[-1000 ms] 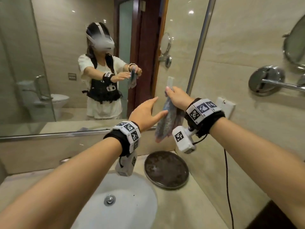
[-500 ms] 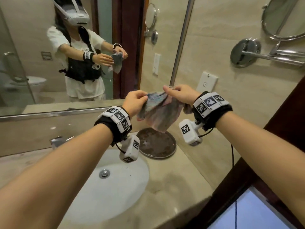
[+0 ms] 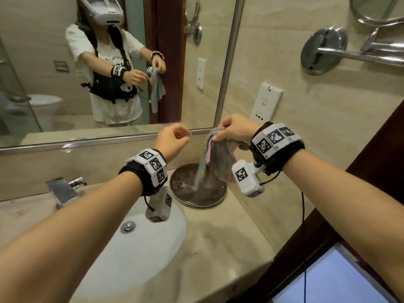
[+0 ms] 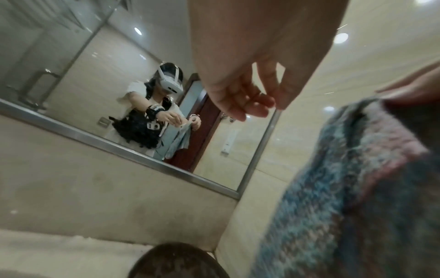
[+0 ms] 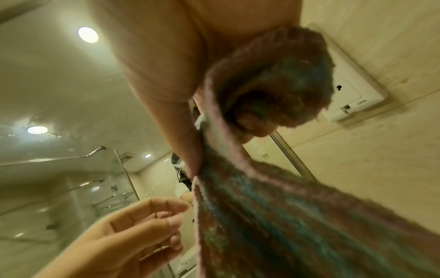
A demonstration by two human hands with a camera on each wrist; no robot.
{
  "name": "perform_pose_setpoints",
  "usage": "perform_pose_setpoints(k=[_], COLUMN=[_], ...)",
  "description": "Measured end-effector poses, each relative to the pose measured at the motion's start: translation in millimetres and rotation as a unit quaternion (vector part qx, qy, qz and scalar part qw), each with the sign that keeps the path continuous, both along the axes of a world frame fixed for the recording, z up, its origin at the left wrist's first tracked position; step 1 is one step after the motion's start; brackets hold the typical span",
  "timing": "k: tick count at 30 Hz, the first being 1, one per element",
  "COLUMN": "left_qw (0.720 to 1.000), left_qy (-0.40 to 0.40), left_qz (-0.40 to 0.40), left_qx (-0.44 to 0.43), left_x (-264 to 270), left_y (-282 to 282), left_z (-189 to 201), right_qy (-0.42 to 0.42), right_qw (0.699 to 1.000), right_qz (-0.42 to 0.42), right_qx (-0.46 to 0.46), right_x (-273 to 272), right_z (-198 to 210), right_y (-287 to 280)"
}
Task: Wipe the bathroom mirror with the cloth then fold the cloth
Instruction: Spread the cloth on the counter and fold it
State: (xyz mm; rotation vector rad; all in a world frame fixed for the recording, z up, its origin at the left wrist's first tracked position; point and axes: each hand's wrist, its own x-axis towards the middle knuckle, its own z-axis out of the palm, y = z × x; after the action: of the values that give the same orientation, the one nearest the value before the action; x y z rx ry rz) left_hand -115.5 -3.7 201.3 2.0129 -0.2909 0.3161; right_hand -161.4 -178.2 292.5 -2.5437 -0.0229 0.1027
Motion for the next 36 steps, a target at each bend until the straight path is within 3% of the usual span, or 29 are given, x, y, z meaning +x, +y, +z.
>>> perform_pose_setpoints(k=[3, 7, 13, 18, 27, 32, 36], left_qw=[0.992, 0.979, 0.983, 0.976, 0.992, 0.994, 0.993], left_qy=[0.043, 0.045, 0.002, -0.02, -0.056, -0.052, -0.057], left_qz=[-0.119, -0.186, -0.114, -0.1, -0.008, -0.014, 0.013], left_qx=[-0.023, 0.071, 0.145, 0.192, 0.109, 0.097, 0.102], left_x=[-13, -16, -8, 0, 9, 7, 10], left_y=[-22, -46, -64, -59, -53, -60, -64], left_z=[3, 9, 6, 11, 21, 18, 14], right_qy=[0.001, -0.013, -0.011, -0.029, -0.004, 0.026, 0.006], right_qw=[1.0, 1.0, 1.0, 1.0, 0.993, 0.999, 0.996], right_qz=[0.001, -0.006, -0.008, -0.006, 0.027, 0.016, 0.003], right_qx=[0.005, 0.001, 0.028, -0.004, -0.116, -0.042, -0.085], right_x=[3, 7, 7, 12, 10, 8, 16], right_z=[-9, -11, -9, -19, -56, -77, -95], right_y=[-10, -28, -44, -54, -76, -92, -103])
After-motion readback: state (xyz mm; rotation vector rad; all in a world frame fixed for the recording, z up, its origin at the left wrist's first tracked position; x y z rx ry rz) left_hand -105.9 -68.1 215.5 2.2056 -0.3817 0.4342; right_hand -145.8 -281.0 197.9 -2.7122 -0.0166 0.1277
